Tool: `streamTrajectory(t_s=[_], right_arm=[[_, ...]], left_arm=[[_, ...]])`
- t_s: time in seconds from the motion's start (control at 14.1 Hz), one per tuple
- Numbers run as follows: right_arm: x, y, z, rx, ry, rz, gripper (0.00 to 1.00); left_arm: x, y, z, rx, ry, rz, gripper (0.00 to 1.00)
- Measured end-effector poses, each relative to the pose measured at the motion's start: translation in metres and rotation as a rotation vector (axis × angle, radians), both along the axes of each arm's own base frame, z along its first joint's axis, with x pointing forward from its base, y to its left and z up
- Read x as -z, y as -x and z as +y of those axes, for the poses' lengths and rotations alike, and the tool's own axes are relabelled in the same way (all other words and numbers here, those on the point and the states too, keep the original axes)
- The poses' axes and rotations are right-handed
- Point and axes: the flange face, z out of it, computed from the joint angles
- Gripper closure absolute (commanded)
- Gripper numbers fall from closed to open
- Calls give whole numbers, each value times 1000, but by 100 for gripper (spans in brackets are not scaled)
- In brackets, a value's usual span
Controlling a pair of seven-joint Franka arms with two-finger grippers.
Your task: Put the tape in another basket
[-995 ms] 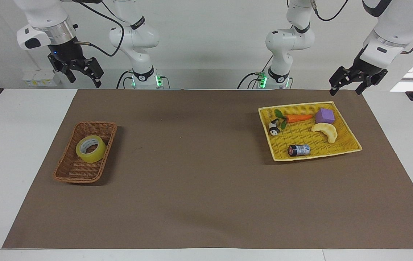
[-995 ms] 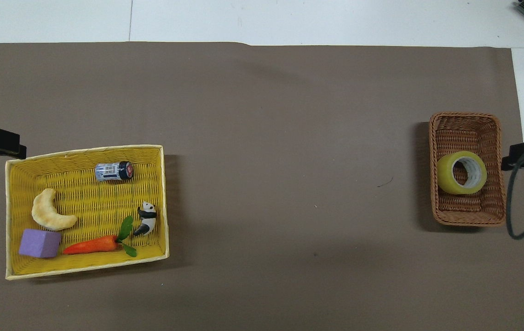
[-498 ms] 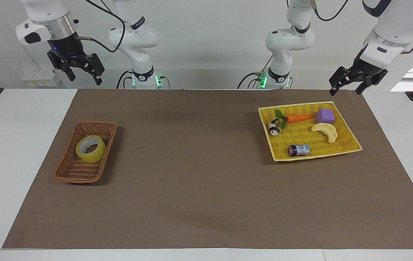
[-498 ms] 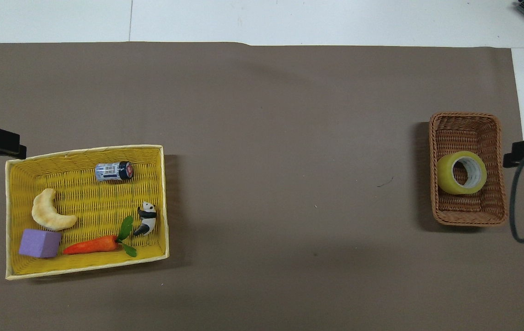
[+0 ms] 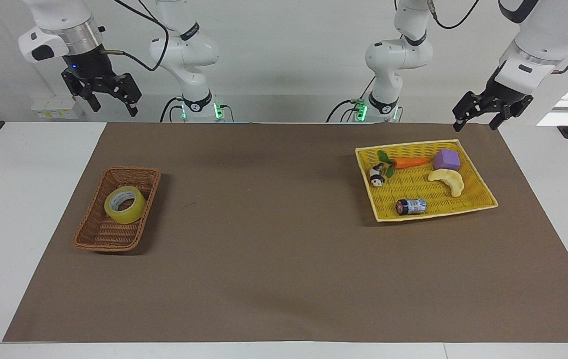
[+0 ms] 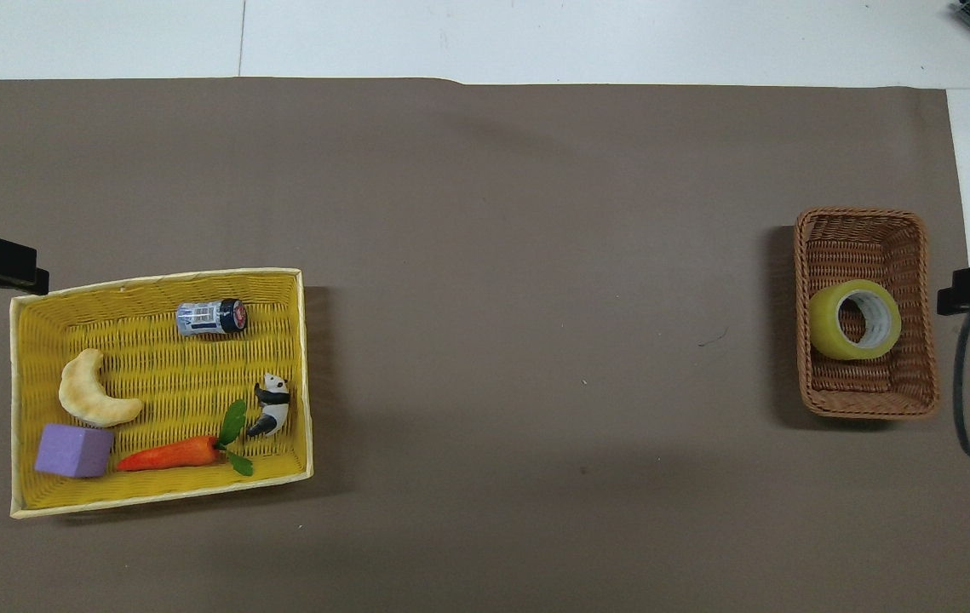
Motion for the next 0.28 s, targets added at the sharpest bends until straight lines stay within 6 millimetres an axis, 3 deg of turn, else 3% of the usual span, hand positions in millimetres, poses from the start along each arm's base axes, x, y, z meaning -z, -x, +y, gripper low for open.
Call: streamTrajectory(t_s=[0.28], right_arm=[[0, 0, 3, -10, 3, 0, 0]], left_arm=[[0, 0, 0, 0, 0, 0, 0]])
